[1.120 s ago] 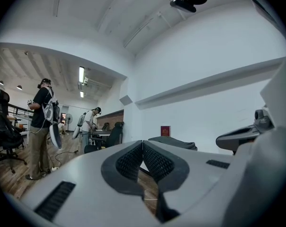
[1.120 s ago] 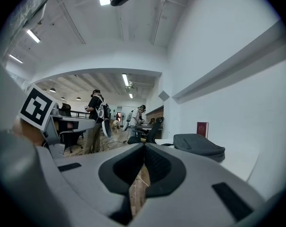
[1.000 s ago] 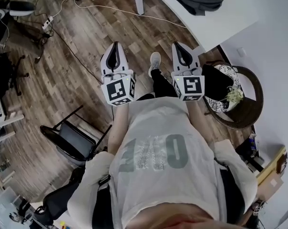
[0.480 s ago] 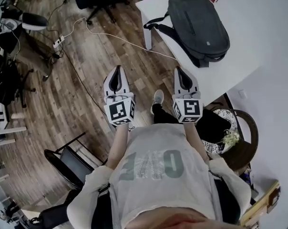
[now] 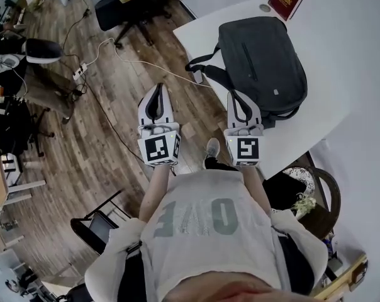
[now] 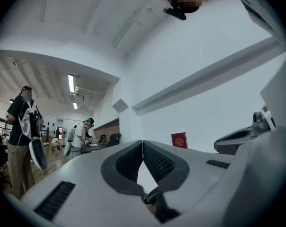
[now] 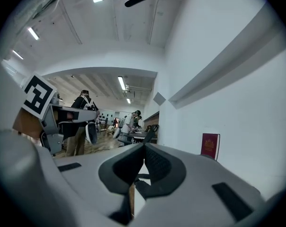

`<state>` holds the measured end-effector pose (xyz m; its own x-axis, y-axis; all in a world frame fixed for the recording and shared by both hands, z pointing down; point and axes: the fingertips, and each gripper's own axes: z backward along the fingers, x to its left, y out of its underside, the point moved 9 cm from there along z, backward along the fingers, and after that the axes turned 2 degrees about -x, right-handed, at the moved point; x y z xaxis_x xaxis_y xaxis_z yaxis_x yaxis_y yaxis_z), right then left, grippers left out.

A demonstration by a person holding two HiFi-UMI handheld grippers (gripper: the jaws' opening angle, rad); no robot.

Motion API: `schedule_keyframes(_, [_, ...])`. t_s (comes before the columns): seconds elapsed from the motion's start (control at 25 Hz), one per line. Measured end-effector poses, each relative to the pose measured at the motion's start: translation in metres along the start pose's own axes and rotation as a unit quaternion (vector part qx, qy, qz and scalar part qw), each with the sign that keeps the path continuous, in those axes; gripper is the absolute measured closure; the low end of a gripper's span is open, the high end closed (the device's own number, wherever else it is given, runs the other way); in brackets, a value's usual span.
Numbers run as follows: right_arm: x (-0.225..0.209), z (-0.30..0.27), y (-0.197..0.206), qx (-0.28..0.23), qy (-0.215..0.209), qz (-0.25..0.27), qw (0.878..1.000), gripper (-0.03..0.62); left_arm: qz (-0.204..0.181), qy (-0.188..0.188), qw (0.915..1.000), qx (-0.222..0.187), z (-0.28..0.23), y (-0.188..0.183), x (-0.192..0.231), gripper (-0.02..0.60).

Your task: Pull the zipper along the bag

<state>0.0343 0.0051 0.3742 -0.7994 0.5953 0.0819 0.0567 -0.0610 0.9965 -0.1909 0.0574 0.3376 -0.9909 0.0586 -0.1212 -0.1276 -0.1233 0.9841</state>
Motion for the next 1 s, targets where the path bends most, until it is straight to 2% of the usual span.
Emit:
schedule_keyframes(0.28, [-0.031, -0.047, 0.006, 0.001, -0.004, -0.008, 1.0, 0.566, 0.001, 0.015, 0.9999, 0.0, -0.061, 0.006, -0.008, 0.555])
schedule_keyframes(0.6, [-0.044, -0.051, 0.0, 0.003, 0.02, -0.008, 1.0, 0.566, 0.024, 0.046, 0.9985, -0.018, -0.088, 0.006, -0.019, 0.555])
schedule_keyframes(0.84, [-0.058, -0.036, -0.006, 0.004, 0.089, 0.012, 0.996, 0.566, 0.039, 0.116, 0.9915, -0.043, -0.113, 0.005, -0.041, 0.555])
schedule_keyframes(0.92, [-0.063, -0.025, -0.006, 0.011, 0.126, 0.015, 0.992, 0.566, 0.05, 0.154, 0.9858, -0.042, -0.123, 0.009, -0.053, 0.555])
schedule_keyframes(1.0, [-0.067, -0.012, -0.008, 0.018, 0.174, 0.019, 0.984, 0.566, 0.063, 0.201, 0.9764, -0.047, -0.133, 0.008, -0.069, 0.555])
